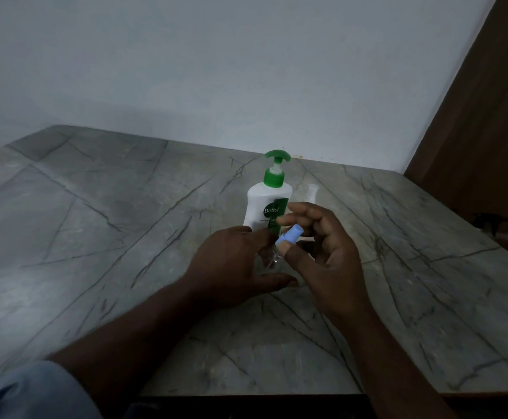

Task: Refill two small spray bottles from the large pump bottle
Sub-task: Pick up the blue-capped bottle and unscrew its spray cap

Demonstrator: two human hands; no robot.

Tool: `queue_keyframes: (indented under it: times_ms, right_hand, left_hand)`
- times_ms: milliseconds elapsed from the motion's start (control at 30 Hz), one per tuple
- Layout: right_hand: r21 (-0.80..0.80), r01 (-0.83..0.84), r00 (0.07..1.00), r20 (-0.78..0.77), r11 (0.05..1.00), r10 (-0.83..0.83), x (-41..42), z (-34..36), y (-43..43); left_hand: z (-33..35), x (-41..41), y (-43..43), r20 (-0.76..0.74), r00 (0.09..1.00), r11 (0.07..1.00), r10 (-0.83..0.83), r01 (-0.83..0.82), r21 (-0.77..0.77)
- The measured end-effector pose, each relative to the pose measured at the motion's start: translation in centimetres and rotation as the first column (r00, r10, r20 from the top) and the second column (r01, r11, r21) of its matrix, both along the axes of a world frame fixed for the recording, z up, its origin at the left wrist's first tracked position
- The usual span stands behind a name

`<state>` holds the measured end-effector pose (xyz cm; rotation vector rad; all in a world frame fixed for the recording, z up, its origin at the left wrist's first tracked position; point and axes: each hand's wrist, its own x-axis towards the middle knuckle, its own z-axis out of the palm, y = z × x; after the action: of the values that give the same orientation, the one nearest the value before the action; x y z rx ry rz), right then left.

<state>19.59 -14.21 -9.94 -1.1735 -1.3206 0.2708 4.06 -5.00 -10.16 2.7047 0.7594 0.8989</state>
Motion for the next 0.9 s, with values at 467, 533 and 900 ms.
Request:
queue_keyframes:
  times_ms: [467,533,900]
  right_hand:
    - [0.167,0.151,0.984,-0.121,0.974,-0.132,0.4,0.7,-0.5]
    - [0.179,0.224,0.958,-0.219,0.958,-0.183,0.8,0.9,-0.4]
    - [-0.17,0.457,0.841,-0.237,0.873,-0.486,4.6,-0.5,0.4]
  left_hand:
    - [0.1,0.0,0.1,-0.017,1.0,1.0,0.026,-0.025,0.009]
    - [0.1,-0.1,0.3,0.019,0.998,0.998,0.057,-0.057,0.008]
    - [0.3,-0.3,0.9,0.183,0.956,0.974,0.227,-0.223,-0.044]
